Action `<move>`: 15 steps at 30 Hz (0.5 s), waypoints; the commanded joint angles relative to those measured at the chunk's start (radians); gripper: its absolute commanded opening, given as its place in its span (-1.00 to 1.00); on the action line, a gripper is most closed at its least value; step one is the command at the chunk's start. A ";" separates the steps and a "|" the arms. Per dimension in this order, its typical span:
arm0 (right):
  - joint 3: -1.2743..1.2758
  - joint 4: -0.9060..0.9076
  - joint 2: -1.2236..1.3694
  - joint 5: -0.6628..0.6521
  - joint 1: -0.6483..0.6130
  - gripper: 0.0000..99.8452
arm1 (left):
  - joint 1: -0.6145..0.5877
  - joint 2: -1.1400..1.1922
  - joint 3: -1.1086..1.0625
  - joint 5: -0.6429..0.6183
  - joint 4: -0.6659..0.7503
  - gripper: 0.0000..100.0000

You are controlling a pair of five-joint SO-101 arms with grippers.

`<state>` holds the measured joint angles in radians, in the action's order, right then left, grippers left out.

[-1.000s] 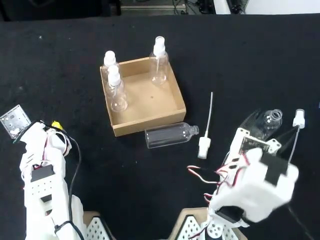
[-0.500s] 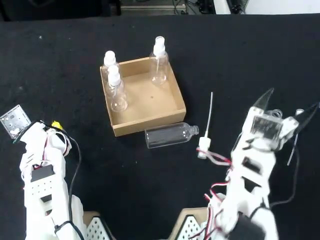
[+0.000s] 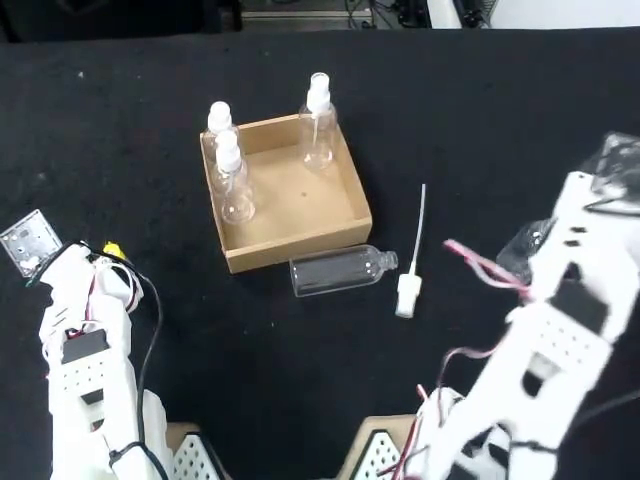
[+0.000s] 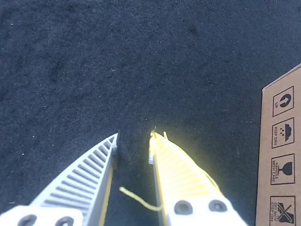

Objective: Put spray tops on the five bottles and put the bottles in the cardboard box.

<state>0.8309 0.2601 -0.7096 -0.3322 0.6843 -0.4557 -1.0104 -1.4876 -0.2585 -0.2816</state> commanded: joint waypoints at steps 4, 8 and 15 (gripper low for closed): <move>-0.446 0.376 0.378 -0.049 0.118 -0.58 | -0.005 -0.015 0.008 0.008 0.023 -0.81; -0.700 0.672 0.628 -0.192 0.118 -0.51 | -0.005 -0.015 0.008 0.008 0.023 -0.81; -1.089 0.928 1.021 -0.311 0.124 -0.47 | -0.007 -0.015 0.008 0.008 0.023 -0.81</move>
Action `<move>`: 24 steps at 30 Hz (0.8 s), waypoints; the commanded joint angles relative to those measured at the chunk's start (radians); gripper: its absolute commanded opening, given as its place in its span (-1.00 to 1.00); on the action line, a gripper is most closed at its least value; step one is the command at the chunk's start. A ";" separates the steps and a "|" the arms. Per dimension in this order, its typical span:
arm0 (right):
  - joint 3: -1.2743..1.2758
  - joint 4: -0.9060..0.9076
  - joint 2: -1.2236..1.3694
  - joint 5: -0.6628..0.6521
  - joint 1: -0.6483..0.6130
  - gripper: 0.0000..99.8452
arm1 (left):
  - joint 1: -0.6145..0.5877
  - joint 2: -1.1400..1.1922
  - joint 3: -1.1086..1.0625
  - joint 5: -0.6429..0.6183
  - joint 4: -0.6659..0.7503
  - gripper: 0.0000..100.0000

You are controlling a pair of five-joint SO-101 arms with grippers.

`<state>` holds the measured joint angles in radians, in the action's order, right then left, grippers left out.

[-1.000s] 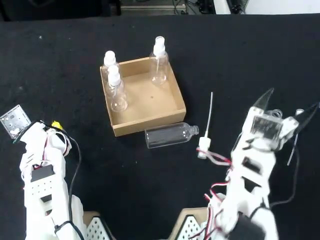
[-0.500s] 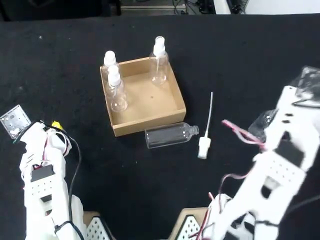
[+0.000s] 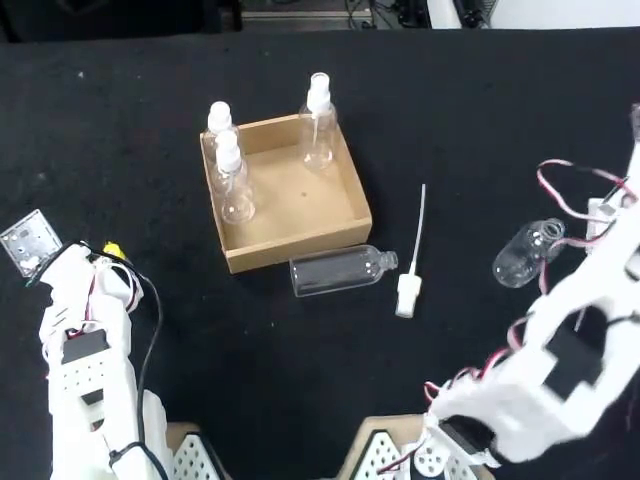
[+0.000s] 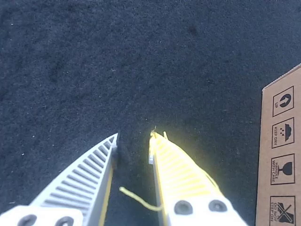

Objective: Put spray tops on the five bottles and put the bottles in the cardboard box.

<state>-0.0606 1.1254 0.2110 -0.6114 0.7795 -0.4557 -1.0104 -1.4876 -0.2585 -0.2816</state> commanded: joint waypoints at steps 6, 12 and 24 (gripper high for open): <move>-0.498 0.146 0.377 -0.052 0.055 -0.46 | -0.005 -0.015 0.008 0.008 0.023 -0.81; -0.777 0.249 0.611 -0.083 0.066 -0.48 | -0.005 -0.015 0.008 0.008 0.023 -0.81; -1.330 0.456 0.972 -0.083 0.052 -0.48 | -0.007 -0.015 0.008 0.008 0.023 -0.81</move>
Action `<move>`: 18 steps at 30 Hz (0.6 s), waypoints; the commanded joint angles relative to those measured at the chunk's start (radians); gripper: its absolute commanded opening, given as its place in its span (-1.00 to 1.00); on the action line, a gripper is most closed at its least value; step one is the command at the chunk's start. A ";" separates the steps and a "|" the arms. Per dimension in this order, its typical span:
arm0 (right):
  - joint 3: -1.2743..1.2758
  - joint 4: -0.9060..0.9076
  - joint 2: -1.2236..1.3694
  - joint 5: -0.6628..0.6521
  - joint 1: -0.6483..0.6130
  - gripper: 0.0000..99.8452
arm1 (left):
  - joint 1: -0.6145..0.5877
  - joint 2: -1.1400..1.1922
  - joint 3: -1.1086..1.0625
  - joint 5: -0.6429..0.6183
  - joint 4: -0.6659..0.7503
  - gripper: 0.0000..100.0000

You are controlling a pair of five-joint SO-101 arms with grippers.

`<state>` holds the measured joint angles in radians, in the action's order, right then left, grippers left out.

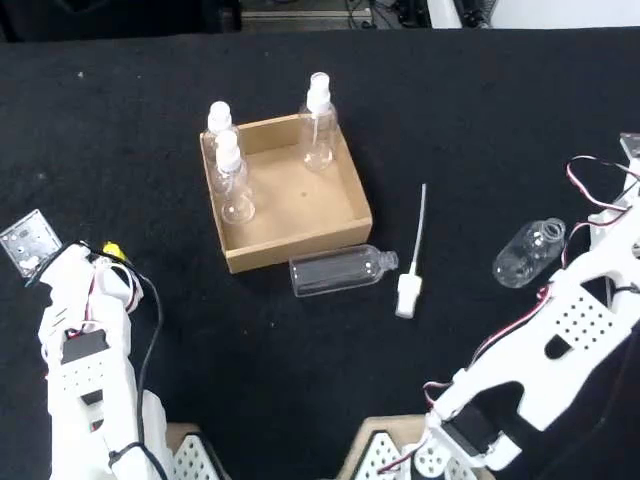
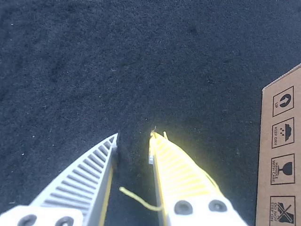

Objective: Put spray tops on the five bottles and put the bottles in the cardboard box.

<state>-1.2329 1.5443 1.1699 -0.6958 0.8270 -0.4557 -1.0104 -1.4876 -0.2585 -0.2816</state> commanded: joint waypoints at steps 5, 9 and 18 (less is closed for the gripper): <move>-0.349 0.081 0.116 0.002 -0.021 -0.48 | -0.004 -0.015 0.008 0.008 0.023 -0.81; -0.430 0.077 0.179 0.000 -0.046 -0.48 | -0.007 -0.015 0.008 0.008 0.023 -0.81; -0.438 0.081 0.249 -0.008 -0.052 -0.67 | -0.008 -0.015 0.008 0.008 0.023 -0.81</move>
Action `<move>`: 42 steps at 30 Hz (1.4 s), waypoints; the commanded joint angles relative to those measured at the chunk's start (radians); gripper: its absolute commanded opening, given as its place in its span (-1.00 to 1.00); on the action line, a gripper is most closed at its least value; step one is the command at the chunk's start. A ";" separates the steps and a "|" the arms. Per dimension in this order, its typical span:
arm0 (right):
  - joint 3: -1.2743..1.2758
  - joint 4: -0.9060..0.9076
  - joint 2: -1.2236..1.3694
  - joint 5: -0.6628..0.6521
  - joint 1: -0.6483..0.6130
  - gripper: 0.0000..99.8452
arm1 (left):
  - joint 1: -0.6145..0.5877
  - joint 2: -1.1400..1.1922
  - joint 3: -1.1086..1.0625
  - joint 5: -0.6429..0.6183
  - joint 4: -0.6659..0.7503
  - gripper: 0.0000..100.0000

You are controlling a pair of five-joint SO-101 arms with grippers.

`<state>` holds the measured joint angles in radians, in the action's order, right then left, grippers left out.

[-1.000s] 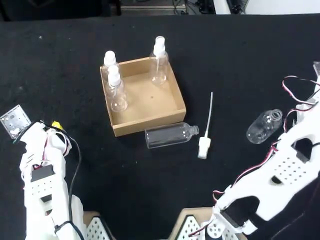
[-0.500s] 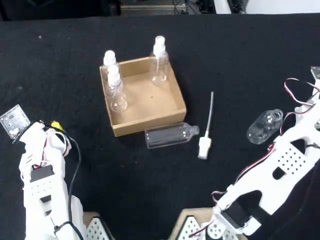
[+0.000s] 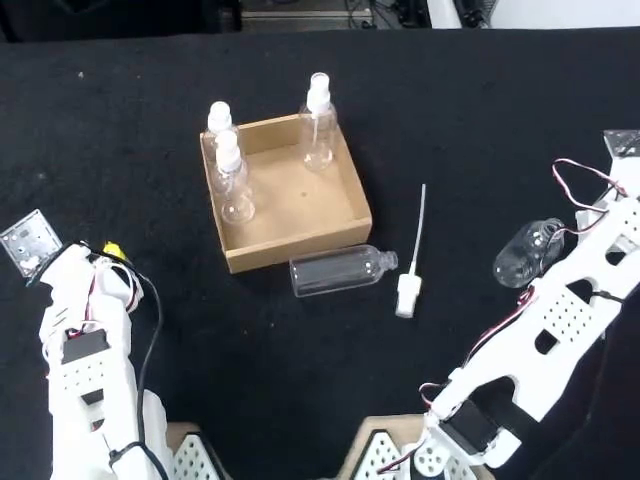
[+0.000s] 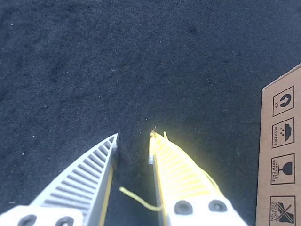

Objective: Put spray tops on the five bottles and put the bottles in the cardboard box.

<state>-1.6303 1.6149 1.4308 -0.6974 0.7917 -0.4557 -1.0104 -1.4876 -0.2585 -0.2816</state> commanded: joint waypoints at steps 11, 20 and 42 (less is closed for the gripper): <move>-0.041 0.087 -0.193 -0.020 0.026 -0.98 | -0.008 -0.015 0.008 0.008 0.023 -0.81; -0.039 0.147 -0.421 0.075 0.017 -0.98 | -0.010 -0.015 0.008 0.008 0.023 -0.81; 0.722 0.017 -1.290 0.371 -0.002 -0.98 | -0.010 -0.015 0.008 0.008 0.023 -0.81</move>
<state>-0.9643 1.7070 0.2616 -0.3690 0.8332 -0.4557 -1.0104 -1.4876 -0.2585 -0.2816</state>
